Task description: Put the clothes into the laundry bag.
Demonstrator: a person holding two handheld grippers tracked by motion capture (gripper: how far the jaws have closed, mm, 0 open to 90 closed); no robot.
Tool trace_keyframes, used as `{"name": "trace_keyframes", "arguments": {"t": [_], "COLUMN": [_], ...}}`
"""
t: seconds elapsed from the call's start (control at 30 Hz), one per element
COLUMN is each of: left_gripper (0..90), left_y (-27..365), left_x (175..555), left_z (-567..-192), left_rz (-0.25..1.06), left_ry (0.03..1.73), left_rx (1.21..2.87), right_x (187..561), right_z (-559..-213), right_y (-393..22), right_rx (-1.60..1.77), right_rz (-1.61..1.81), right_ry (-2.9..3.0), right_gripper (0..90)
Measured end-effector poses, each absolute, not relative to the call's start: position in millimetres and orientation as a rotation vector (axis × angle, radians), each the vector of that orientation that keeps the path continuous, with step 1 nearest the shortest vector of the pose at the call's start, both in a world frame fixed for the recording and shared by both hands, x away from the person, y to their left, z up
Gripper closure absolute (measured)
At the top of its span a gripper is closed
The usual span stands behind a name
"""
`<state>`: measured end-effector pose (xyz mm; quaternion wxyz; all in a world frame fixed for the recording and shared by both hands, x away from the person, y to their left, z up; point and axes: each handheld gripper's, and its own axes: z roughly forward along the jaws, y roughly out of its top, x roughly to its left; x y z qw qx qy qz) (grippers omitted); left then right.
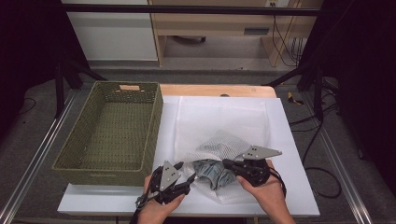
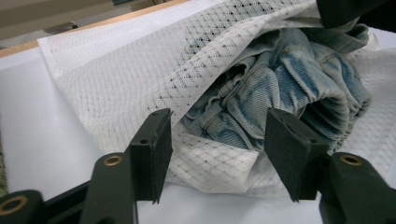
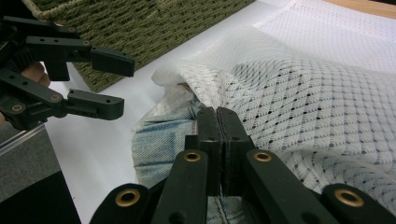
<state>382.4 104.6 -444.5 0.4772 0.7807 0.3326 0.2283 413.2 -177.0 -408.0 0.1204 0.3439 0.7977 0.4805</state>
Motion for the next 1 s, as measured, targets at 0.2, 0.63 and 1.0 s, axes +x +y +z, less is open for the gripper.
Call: {"name": "trace_keyframes", "arguments": {"t": [0.2, 0.63, 1.0], "left_gripper": [31.9, 59.8, 86.8], "left_y": [97, 90, 70], "left_x": [378, 367, 360], "left_z": [-444, -437, -443], "left_rz": [0.536, 0.524, 0.477], "left_ry": [0.778, 0.746, 0.668], "left_rx": [1.899, 1.892, 1.949], "right_x": [409, 406, 405], "right_z": [-412, -417, -418], "right_y": [-177, -176, -177], "right_rx": [0.984, 0.949, 0.952], "right_rz": [1.416, 1.405, 1.390], "right_ry": [2.329, 2.324, 2.322], "right_gripper": [89.5, 89.5, 89.5]}}
